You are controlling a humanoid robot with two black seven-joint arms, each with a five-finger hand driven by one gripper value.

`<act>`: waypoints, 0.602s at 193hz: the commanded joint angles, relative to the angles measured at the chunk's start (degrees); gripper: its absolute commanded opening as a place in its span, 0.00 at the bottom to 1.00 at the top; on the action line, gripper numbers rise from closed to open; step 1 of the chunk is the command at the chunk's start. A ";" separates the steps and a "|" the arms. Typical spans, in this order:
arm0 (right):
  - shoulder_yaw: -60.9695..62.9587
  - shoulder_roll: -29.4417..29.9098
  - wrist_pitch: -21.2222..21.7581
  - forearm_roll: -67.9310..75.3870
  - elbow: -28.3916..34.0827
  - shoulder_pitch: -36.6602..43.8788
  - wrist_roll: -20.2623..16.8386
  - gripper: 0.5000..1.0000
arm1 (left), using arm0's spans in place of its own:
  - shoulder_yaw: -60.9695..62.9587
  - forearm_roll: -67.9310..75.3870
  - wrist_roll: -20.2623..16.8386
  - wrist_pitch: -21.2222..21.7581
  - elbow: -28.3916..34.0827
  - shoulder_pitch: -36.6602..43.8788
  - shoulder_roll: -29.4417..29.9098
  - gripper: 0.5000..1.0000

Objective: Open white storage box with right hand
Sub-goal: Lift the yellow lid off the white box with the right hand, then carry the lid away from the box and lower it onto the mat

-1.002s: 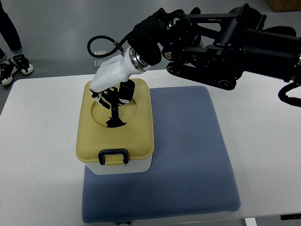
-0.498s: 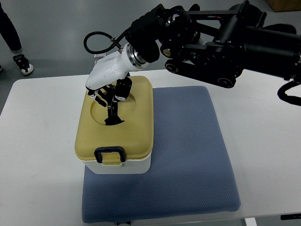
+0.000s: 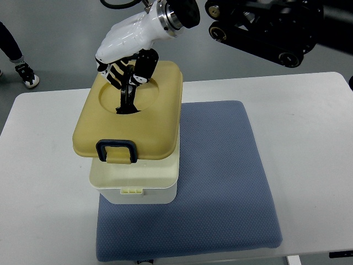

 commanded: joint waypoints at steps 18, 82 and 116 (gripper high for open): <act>3.42 -6.45 0.01 2.48 0.98 -0.68 1.73 0.00 | 0.00 0.00 0.00 0.00 0.00 0.00 0.00 1.00; 3.95 -20.68 -1.04 4.24 3.52 -9.02 7.87 0.00 | 0.00 0.00 0.00 0.00 0.00 0.00 0.00 1.00; 3.68 -24.90 -4.91 4.07 4.32 -13.68 8.86 0.00 | 0.00 0.00 0.00 0.00 0.00 0.00 0.00 1.00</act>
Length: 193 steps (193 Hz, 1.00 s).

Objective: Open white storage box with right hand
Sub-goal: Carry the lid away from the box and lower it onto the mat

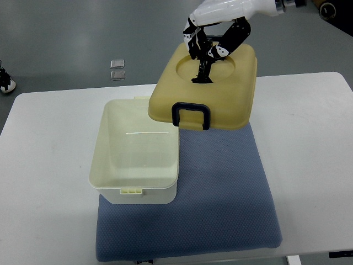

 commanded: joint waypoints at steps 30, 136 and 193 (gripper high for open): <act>-0.41 -4.26 -4.21 -0.16 0.23 -5.75 0.33 0.00 | 0.00 0.00 -0.01 0.00 0.00 0.00 0.00 1.00; -1.20 -4.35 -8.51 -0.86 -1.79 -13.93 0.33 0.00 | 0.00 0.00 -0.01 0.00 0.00 0.00 0.00 1.00; -1.11 -3.91 -8.78 -1.13 -3.54 -15.77 0.33 0.00 | 0.00 0.00 -0.01 0.00 0.00 0.00 0.00 1.00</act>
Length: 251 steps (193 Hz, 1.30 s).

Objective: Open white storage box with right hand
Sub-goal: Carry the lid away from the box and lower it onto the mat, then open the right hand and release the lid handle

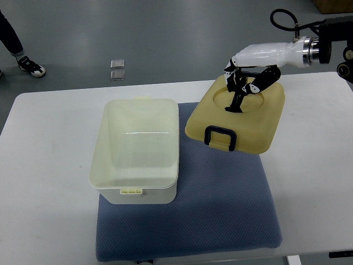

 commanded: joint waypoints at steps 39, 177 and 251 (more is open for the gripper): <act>-0.40 1.95 -1.59 -0.49 -2.26 -3.16 0.00 0.00 | 0.00 0.00 -0.01 0.00 0.00 0.00 0.00 1.00; -3.56 8.36 -10.37 -0.67 -5.25 -8.17 0.00 0.55 | 0.00 0.00 -0.01 0.00 0.00 0.00 0.00 1.00; -2.86 7.31 -9.50 0.12 -4.90 -6.94 0.00 0.82 | 0.00 0.00 -0.01 0.00 0.00 0.00 0.00 1.00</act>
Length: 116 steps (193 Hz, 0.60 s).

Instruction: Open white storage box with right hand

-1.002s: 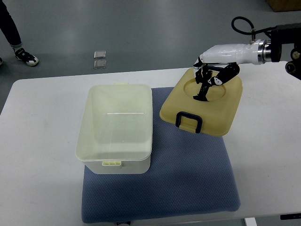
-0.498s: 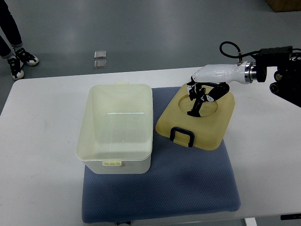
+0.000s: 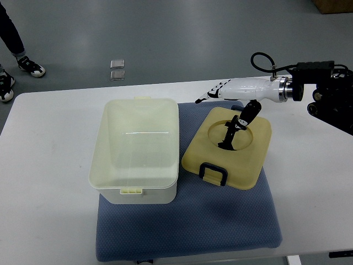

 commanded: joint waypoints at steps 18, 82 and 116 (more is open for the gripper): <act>0.02 -1.49 5.89 0.10 0.46 2.71 0.00 0.82 | 0.00 0.00 0.01 0.00 0.00 0.00 0.00 1.00; 1.42 -3.78 23.64 1.68 1.07 8.25 0.00 0.82 | 0.00 0.00 0.01 0.00 0.00 0.00 0.00 1.00; 8.54 -2.99 27.44 12.84 0.02 7.20 -3.89 0.82 | 0.00 0.00 0.01 0.00 0.00 0.00 0.00 1.00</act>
